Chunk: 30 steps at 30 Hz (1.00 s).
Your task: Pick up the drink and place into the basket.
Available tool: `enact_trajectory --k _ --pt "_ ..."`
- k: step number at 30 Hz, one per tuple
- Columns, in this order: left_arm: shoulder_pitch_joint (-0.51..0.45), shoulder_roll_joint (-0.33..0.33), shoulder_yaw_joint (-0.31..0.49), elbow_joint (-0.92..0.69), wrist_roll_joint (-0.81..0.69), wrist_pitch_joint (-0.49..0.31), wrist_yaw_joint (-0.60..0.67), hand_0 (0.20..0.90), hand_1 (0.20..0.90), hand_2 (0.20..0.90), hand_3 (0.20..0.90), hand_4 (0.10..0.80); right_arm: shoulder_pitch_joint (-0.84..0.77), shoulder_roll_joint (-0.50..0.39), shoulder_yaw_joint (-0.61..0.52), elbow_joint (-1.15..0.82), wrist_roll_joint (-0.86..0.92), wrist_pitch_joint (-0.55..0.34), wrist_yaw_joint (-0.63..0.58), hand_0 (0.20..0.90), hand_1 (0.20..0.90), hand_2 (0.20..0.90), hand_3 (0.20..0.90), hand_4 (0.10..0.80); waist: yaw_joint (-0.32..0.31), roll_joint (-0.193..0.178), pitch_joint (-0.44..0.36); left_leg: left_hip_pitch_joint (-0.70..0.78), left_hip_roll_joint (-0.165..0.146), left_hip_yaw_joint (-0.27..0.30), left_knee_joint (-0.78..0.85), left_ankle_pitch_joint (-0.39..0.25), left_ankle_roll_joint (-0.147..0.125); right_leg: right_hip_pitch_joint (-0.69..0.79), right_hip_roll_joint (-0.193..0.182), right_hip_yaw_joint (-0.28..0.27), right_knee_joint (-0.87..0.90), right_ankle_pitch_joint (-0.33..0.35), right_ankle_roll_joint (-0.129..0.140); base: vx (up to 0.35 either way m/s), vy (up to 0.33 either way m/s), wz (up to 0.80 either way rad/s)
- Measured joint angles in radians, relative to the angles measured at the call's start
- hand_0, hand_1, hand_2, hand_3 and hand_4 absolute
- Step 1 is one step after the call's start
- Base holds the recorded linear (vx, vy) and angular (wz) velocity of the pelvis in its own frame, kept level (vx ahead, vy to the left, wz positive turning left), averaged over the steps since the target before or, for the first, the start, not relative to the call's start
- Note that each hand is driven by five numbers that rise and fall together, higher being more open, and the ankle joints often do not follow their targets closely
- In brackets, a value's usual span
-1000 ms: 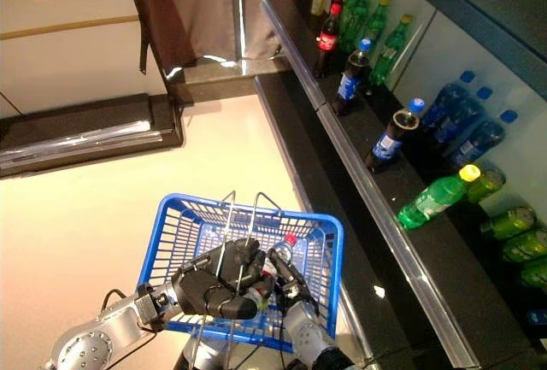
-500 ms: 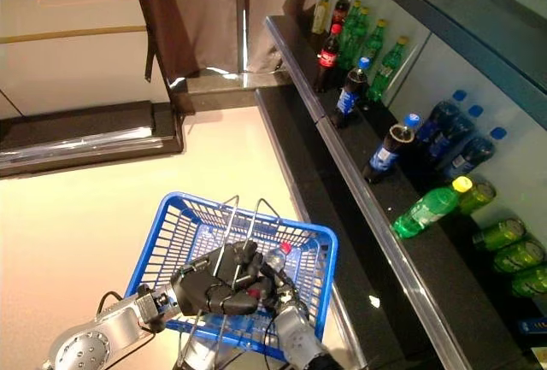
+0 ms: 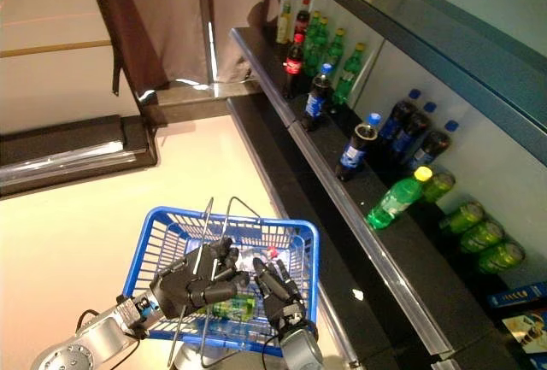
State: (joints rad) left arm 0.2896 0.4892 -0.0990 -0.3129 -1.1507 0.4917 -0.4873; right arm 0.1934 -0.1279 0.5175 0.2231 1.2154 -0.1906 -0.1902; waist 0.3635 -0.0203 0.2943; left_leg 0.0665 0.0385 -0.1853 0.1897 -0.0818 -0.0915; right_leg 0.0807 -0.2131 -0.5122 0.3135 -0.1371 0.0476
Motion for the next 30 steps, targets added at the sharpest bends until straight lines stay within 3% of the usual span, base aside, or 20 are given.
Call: enact_trajectory --k 12,18,23,30 --pt "0.106 -0.003 0.034 0.032 -0.013 -0.063 0.003 0.300 0.300 0.300 0.200 0.100 0.145 -0.125 -0.011 -0.279 -0.049 0.062 0.107 0.900 0.900 0.900 0.900 0.800 -0.057 -0.018 -0.015 0.001 0.026 0.069 -0.013 0.000 -0.005 -0.016 0.022 0.030 -0.022 0.010 -0.006 -0.012 -0.014 -0.08" --pt "0.139 -0.017 0.042 0.085 -0.014 -0.156 0.031 0.300 0.300 0.300 0.200 0.100 0.181 -0.213 -0.098 -0.370 -0.077 0.088 0.198 0.900 0.900 0.900 0.900 0.800 -0.092 -0.019 -0.019 0.012 0.032 0.087 -0.019 0.000 -0.005 -0.021 0.029 0.050 -0.022 0.012 -0.010 -0.010 0.010 -0.09" --pt "0.151 -0.045 0.044 0.173 -0.012 -0.243 0.088 0.300 0.300 0.300 0.200 0.100 0.207 -0.230 -0.122 -0.405 -0.080 0.100 0.269 0.900 0.900 0.900 0.900 0.800 -0.118 -0.023 -0.047 0.023 0.043 0.116 -0.035 0.000 -0.005 -0.032 0.036 0.076 -0.025 0.015 -0.011 -0.027 0.026 -0.18" --pt "0.166 -0.056 0.039 0.339 0.076 -0.385 0.268 0.300 0.300 0.300 0.200 0.100 0.246 -0.243 -0.146 -0.406 -0.100 0.143 0.409 0.900 0.900 0.900 0.900 0.800 -0.160 -0.016 -0.095 0.051 0.053 0.161 -0.078 0.001 -0.004 -0.038 0.056 0.119 -0.062 0.036 -0.010 -0.069 0.025 -0.19"
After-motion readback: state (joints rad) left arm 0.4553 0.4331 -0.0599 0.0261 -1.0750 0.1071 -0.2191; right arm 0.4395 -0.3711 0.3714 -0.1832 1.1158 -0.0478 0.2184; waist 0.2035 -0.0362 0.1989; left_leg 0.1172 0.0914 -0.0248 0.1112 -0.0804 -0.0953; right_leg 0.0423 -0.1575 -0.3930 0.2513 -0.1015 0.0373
